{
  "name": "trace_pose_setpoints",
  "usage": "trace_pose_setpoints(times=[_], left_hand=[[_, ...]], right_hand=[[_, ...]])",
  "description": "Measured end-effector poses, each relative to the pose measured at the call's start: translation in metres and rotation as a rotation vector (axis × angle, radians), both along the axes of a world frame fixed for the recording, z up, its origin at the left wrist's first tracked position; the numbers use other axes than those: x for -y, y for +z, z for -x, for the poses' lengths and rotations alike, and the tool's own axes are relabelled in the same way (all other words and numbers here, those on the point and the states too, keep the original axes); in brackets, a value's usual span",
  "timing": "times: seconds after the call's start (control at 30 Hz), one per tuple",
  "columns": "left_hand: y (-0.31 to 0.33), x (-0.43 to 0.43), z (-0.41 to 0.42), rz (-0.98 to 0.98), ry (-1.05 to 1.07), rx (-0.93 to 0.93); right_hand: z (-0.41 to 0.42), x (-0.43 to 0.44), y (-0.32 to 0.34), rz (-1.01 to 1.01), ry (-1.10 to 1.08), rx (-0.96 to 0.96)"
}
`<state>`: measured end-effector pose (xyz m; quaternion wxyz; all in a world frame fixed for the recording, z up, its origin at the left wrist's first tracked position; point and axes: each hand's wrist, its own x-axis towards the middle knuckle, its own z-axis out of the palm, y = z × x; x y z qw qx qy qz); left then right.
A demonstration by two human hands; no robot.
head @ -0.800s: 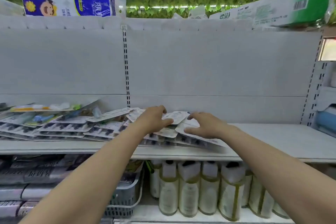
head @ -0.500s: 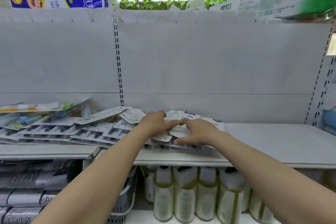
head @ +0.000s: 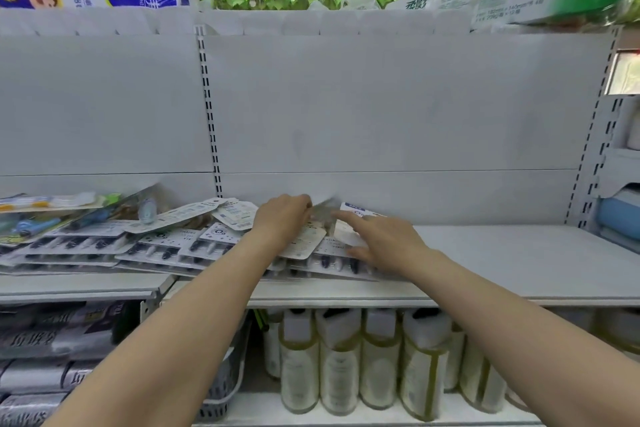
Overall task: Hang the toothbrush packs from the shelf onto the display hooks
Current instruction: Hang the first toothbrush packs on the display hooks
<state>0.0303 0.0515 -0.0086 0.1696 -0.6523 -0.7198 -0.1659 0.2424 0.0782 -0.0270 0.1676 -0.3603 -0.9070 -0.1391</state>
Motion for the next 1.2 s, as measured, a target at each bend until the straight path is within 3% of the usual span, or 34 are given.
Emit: trace_pose_setpoints(times=[0.13, 0.23, 0.47, 0.7, 0.93, 1.03, 1.2], left_hand=[[0.0, 0.004, 0.0, -0.136, -0.003, -0.066], [-0.002, 0.004, 0.0, -0.228, 0.002, 0.06], [-0.001, -0.006, -0.013, -0.407, -0.03, 0.698], [-0.006, -0.007, -0.031, -0.341, -0.087, 1.325], [-0.017, -0.016, -0.053, -0.237, -0.174, 1.599], [-0.018, -0.02, -0.065, -0.196, -0.258, 1.682], [-0.014, -0.02, -0.085, -0.228, -0.349, 1.798]], right_hand=[[-0.005, -0.004, -0.002, -0.15, -0.008, 0.051], [-0.015, -0.009, 0.004, -0.195, -0.047, 0.034], [-0.041, -0.02, 0.017, -0.168, -0.119, -0.126], [-0.055, -0.026, 0.019, -0.198, -0.298, -0.121], [-0.073, -0.04, 0.019, -0.251, -0.411, -0.21], [-0.089, -0.039, 0.021, -0.288, -0.333, -0.366], [-0.108, -0.03, 0.031, -0.236, -0.173, -0.924]])
